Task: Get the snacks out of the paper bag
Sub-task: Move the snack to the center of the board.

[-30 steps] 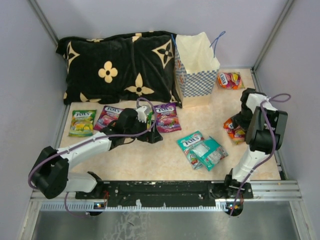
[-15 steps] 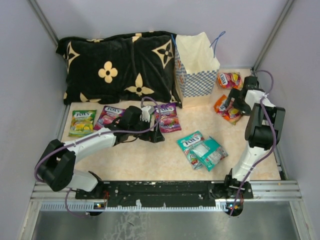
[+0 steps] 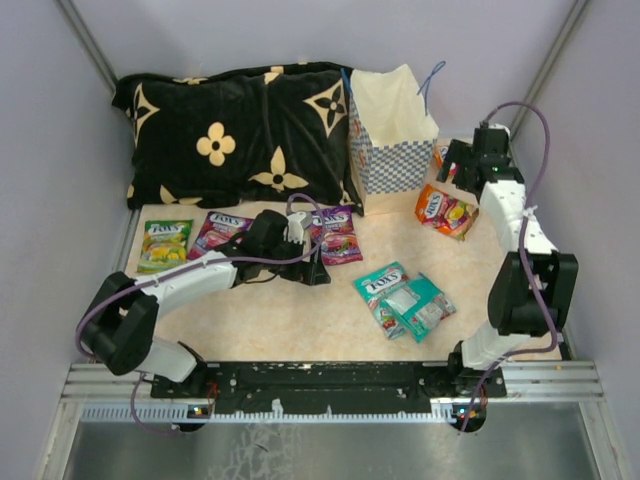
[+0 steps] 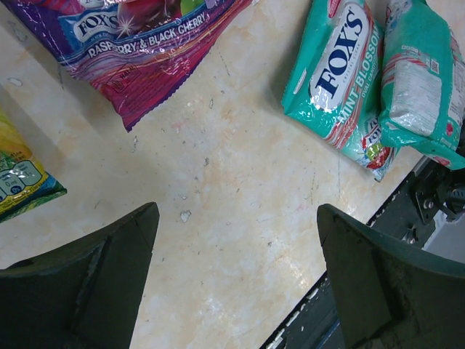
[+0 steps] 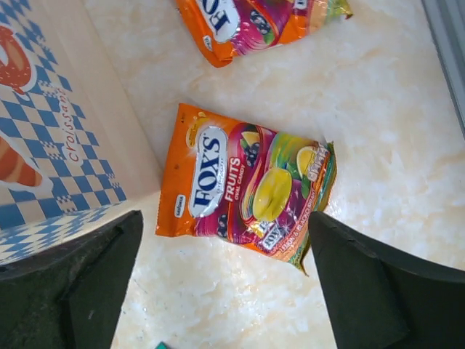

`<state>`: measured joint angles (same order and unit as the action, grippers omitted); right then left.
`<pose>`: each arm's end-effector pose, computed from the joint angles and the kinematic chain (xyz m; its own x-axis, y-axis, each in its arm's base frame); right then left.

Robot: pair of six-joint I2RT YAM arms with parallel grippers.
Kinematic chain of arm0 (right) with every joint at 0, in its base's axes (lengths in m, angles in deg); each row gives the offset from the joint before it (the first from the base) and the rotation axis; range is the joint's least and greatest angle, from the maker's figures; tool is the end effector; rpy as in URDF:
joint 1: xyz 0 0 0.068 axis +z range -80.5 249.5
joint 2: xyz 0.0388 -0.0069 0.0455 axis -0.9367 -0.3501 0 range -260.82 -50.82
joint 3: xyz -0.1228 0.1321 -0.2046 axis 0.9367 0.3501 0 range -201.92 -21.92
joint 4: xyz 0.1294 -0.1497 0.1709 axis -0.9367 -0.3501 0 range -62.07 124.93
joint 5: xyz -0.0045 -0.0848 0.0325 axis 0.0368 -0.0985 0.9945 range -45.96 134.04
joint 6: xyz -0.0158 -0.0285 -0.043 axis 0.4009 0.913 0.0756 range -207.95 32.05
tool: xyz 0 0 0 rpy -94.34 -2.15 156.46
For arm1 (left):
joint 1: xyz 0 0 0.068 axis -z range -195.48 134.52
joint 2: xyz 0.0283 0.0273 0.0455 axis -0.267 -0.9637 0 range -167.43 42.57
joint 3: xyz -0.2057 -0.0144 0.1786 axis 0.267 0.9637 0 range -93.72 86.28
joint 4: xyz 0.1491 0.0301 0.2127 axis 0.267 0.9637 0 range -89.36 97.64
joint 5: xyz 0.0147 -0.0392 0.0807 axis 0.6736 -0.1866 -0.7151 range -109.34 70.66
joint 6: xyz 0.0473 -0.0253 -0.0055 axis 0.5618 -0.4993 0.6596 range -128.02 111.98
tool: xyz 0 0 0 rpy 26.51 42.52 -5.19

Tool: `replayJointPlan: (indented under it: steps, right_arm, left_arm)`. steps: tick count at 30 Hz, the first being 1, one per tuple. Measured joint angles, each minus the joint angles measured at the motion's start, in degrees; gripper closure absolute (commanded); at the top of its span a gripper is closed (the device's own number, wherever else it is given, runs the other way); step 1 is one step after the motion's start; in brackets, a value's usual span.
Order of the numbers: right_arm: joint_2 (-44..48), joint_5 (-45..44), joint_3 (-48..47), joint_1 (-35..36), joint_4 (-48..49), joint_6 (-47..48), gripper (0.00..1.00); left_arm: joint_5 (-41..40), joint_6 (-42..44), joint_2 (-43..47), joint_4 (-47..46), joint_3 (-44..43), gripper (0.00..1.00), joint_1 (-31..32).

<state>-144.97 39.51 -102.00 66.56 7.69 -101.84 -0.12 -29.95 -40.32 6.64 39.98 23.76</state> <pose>0.3730 -0.0220 0.3030 -0.6135 0.2712 -0.7417 0.2655 0.9554 0.1297 0.2242 -0.1982 0.2047 -0.7794 0.1814 -0.5997 0.5325 0.6961 -0.4815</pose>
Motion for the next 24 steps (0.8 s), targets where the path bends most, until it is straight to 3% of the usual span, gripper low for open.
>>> replayJointPlan:
  steps: [4,9,11,17,24]
  right_arm:
    - [4.22,-4.57,8.59,1.40,3.98,-4.87,0.30]
    - [1.75,-4.13,17.55,1.68,9.57,-9.38,0.42]
    - [-0.04,-3.19,18.73,1.70,11.19,-10.49,0.45]
    - [-5.79,-2.08,18.71,1.64,15.47,-10.95,0.68]
    - [-10.23,-1.66,12.41,-0.98,12.57,-4.37,0.67]
  left_arm:
    - [0.57,0.20,-0.28,0.02,0.00,0.05,0.00]
    - [0.74,0.35,-0.28,0.04,0.00,0.05,0.00]
    - [0.74,0.35,-0.28,0.07,0.00,0.05,0.00]
    - [0.48,0.37,-0.26,0.48,0.00,0.05,0.00]
    - [0.31,0.66,-0.28,1.07,-0.09,0.05,0.00]
